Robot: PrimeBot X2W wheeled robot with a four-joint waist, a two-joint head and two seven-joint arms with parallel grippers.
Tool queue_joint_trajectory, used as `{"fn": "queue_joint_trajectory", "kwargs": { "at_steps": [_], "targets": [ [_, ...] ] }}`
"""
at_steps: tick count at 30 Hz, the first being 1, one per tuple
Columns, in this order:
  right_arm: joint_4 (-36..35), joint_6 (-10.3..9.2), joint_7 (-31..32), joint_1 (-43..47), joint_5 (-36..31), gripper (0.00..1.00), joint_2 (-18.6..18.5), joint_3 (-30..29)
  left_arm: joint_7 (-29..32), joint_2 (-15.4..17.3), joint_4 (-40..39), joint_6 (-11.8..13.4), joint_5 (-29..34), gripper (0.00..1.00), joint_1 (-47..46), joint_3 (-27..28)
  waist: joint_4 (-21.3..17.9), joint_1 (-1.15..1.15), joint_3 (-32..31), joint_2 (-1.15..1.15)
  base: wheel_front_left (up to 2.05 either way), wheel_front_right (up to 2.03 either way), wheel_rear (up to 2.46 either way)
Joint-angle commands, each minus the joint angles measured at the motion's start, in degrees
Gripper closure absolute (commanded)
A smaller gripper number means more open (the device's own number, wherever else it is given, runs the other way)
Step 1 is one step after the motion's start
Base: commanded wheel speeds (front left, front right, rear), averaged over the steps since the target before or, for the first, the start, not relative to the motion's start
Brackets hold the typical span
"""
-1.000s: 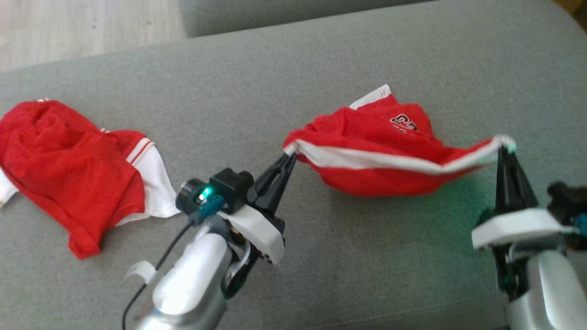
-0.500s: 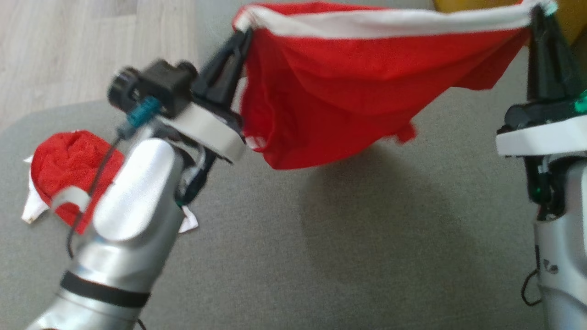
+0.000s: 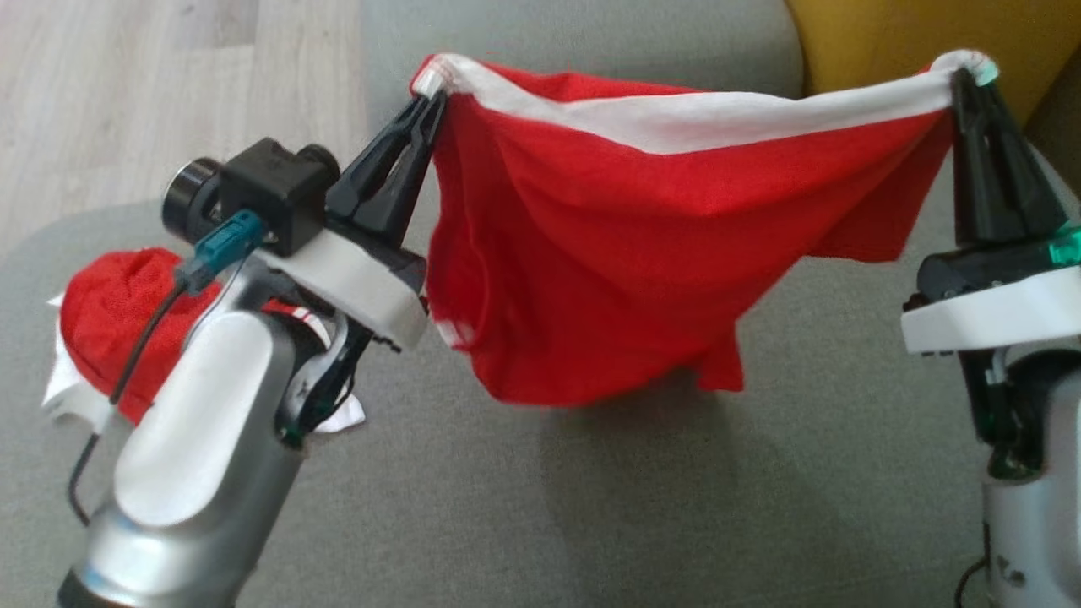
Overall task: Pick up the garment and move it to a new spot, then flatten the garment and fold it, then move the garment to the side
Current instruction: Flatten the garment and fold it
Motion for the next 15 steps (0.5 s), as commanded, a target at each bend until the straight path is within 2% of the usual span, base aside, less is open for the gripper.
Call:
{"fn": "queue_joint_trajectory", "kwargs": {
  "at_steps": [1, 6, 10, 15],
  "targets": [
    [-2.49, 0.43, 1.01, -3.50, 0.07, 1.00, -0.27, 1.09, 1.06, 2.50, -3.17, 0.35, -0.31, 1.00, -3.49, 2.87, -0.43, 0.00, 1.42, 0.00, 0.00, 0.00, 0.00],
    [1.68, 0.43, 2.07, -10.87, 0.96, 1.00, -2.58, 1.44, 3.91, 4.50, -2.98, -0.64, -0.42, 1.00, -8.31, 3.72, -1.60, 0.00, 8.57, 0.00, 0.00, 0.00, 0.00],
    [11.82, 0.43, -0.60, -23.18, 2.34, 1.00, -5.42, 3.92, 3.29, 5.15, 3.17, -2.32, 0.21, 1.00, -18.06, 3.97, -2.62, 0.00, 16.30, 0.00, 0.00, 0.00, 0.00],
    [28.32, 0.43, -8.48, -41.23, 2.81, 1.00, -7.22, 8.84, -1.00, 4.64, 16.13, -3.55, 1.24, 1.00, -33.28, 4.14, -3.37, 0.00, 23.91, 0.00, 0.00, 0.00, 0.00]
  ]
}}
